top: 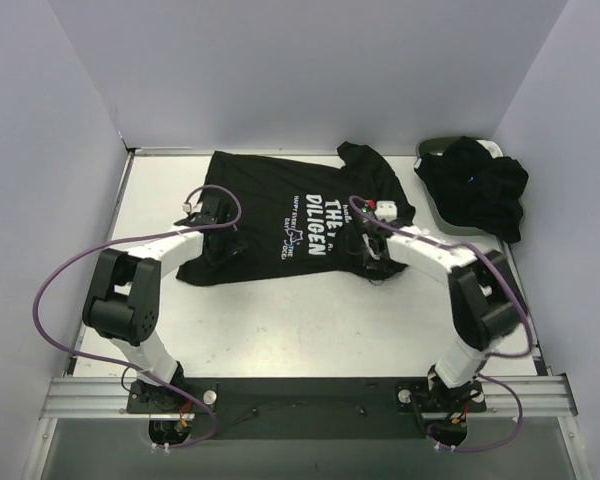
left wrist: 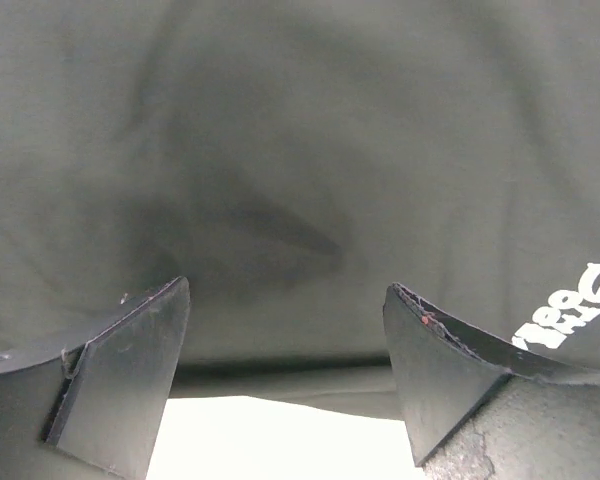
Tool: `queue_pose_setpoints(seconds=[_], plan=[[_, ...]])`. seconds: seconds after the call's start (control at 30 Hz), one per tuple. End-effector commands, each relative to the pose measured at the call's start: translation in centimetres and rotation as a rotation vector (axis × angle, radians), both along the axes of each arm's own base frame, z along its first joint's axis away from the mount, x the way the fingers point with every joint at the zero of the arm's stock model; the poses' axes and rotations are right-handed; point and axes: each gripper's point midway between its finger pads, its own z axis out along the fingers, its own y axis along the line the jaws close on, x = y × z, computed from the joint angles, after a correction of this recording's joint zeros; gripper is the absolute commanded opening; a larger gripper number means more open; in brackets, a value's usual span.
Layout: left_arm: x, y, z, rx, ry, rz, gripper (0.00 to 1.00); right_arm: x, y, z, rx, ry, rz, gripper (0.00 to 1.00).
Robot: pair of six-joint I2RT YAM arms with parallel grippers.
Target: Fold and stack the t-shirts
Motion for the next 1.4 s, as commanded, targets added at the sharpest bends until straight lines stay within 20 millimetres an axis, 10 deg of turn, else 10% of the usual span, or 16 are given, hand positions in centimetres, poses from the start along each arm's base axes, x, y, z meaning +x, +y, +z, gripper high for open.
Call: queue_pose_setpoints(seconds=[0.0,0.27,0.4,0.5,0.7,0.93,1.17,1.37], plan=[[-0.4,0.9,1.1,0.004,-0.041,0.049,0.88,-3.9,-5.8,6.5,-0.099,-0.152,-0.153,0.0],[-1.4,0.7,-0.5,-0.021,-0.019,0.064,0.88,-11.7,-10.5,11.2,0.093,-0.304,-0.301,0.0],[-1.7,0.5,-0.6,-0.034,-0.024,0.06,0.87,-13.7,-10.3,11.6,0.143,-0.3,-0.283,0.7],[-1.9,0.5,0.1,-0.036,-0.041,0.061,0.87,-13.8,-10.2,12.6,0.143,-0.308,-0.259,0.84],[-1.8,-0.3,4.5,-0.037,-0.134,0.041,0.87,-11.3,-8.6,13.1,0.15,-0.311,-0.214,0.85],[-1.5,-2.2,10.6,-0.072,-0.257,-0.008,0.87,-7.4,-3.7,8.0,0.19,-0.175,-0.127,0.78],[-2.1,-1.8,11.8,-0.062,-0.281,-0.012,0.87,-5.7,-2.9,3.3,0.134,-0.094,-0.129,0.36],[-2.2,-1.1,11.7,-0.042,-0.28,-0.006,0.87,-4.8,-3.4,1.0,0.089,-0.052,-0.139,0.31]])
